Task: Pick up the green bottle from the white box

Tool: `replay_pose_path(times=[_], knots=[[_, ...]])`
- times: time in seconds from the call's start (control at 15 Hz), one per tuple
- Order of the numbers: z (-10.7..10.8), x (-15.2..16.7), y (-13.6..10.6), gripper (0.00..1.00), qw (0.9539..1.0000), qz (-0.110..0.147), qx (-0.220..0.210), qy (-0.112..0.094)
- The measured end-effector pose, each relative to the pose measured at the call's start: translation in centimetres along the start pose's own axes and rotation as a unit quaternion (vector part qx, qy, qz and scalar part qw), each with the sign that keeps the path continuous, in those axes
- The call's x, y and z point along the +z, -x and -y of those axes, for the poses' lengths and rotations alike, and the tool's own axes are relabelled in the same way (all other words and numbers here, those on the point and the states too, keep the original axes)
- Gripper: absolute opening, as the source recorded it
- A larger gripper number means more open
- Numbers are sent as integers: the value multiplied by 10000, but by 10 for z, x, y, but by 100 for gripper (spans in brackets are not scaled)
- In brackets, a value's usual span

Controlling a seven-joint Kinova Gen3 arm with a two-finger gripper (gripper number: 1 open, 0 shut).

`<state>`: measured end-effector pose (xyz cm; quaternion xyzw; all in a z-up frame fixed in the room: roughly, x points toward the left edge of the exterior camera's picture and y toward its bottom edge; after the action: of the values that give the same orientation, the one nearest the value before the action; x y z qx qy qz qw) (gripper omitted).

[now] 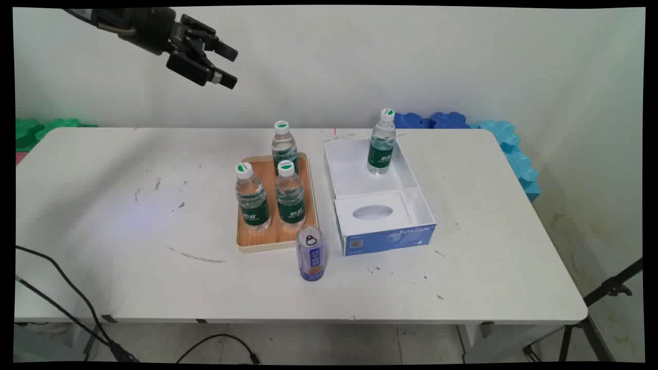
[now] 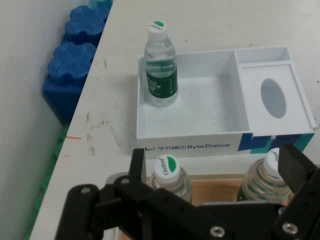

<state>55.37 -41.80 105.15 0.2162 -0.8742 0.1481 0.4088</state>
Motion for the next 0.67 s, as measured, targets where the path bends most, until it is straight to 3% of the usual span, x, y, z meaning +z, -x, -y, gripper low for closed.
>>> replay_pose_path(times=[0.27, 0.67], knots=[[7, 27, -3, 100, 9997, -65, -164, -166], [-3, 125, -13, 100, 9995, -21, -294, -124]])
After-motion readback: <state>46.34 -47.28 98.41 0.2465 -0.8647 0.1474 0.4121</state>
